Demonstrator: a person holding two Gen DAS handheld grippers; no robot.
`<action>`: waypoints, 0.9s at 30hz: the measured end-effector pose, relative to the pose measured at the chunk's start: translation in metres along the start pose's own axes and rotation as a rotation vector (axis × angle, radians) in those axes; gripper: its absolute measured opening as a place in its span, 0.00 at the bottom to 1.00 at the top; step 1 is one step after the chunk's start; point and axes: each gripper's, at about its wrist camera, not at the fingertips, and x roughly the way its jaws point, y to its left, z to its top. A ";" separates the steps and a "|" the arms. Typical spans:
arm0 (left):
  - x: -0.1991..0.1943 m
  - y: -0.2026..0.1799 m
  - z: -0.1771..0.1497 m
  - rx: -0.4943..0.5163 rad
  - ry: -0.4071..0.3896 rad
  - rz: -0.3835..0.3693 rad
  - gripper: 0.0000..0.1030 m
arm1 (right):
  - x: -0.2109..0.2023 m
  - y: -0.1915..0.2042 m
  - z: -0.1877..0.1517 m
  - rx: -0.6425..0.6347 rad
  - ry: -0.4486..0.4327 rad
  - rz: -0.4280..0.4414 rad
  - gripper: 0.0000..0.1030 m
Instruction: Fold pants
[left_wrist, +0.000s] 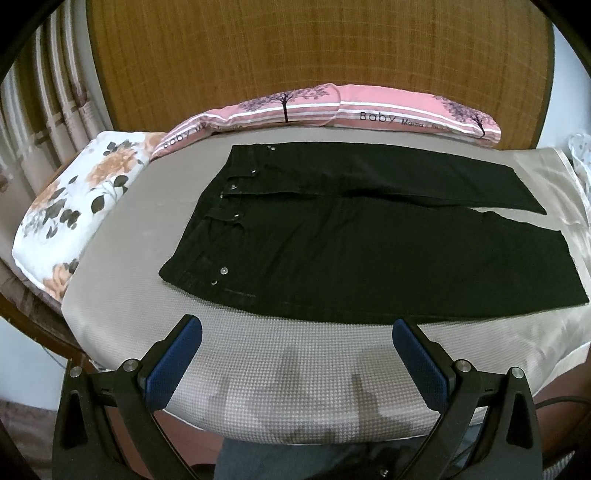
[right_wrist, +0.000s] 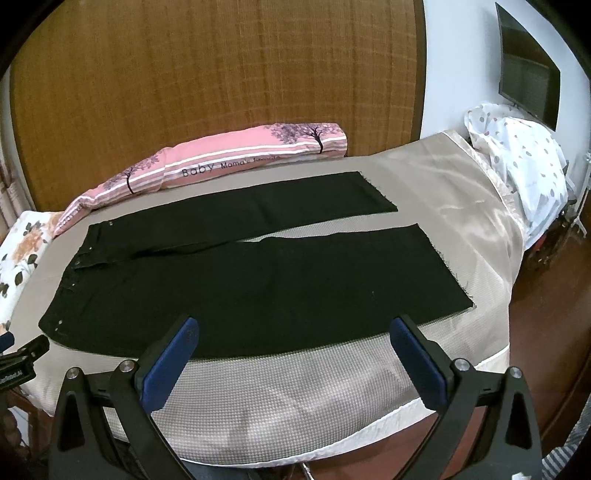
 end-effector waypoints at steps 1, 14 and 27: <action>0.000 0.000 -0.001 0.001 0.004 0.002 0.99 | 0.000 0.001 0.000 0.000 0.002 0.000 1.00; 0.004 0.001 -0.002 -0.006 0.017 0.008 0.99 | 0.004 -0.001 0.000 0.005 0.008 -0.003 1.00; 0.011 0.010 -0.004 -0.043 0.055 0.022 0.99 | 0.008 -0.003 -0.001 0.000 0.032 -0.002 1.00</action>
